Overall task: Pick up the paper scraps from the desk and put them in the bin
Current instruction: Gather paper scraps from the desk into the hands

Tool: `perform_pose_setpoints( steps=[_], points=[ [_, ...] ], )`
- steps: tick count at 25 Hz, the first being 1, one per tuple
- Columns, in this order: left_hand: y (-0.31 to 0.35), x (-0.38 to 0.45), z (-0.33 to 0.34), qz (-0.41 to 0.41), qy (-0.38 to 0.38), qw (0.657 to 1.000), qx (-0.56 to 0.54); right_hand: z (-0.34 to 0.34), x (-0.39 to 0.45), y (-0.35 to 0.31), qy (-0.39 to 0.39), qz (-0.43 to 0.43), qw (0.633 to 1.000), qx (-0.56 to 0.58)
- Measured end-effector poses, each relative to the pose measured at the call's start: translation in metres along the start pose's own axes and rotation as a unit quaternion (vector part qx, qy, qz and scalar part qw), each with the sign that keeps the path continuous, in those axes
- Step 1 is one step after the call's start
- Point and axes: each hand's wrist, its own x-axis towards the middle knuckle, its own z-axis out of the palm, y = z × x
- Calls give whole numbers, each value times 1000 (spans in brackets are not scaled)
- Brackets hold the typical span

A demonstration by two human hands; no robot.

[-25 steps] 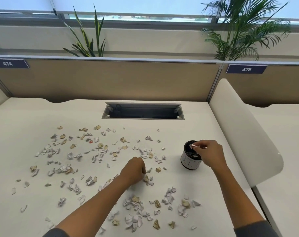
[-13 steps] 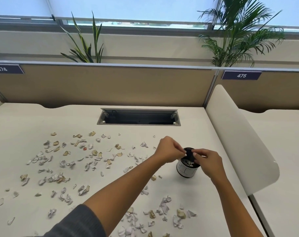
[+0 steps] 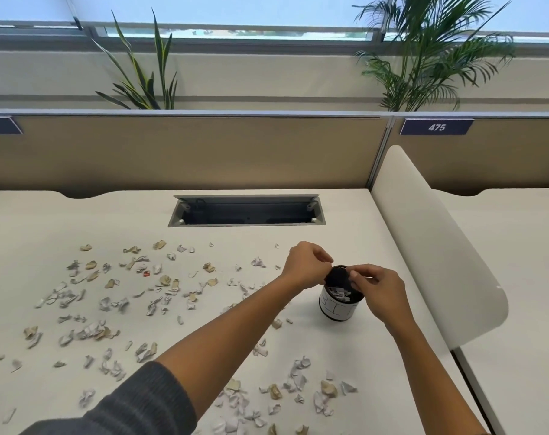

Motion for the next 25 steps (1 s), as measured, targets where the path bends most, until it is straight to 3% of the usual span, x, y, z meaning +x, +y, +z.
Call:
perform_pose_setpoints(
  steps=[4, 7, 11, 19, 25],
  points=[
    [-48, -4, -34, -3, -6, 988, 155, 25, -9, -13, -47, -33, 998, 4],
    [-92, -18, -51, -23, -91, 947, 307, 48, -16, -20, -95, -46, 994, 5],
    [-134, -43, -49, -23, -208, 895, 394, 82, -26, -20, -168, -68, 979, -96],
    [-161, -61, -51, 39, -153, 895, 416, 130, -24, 10, -250, -102, 926, -264],
    [-171, -64, -50, 37, -105, 884, 454, 155, -29, 24, -289, -70, 913, -281]
  ],
)
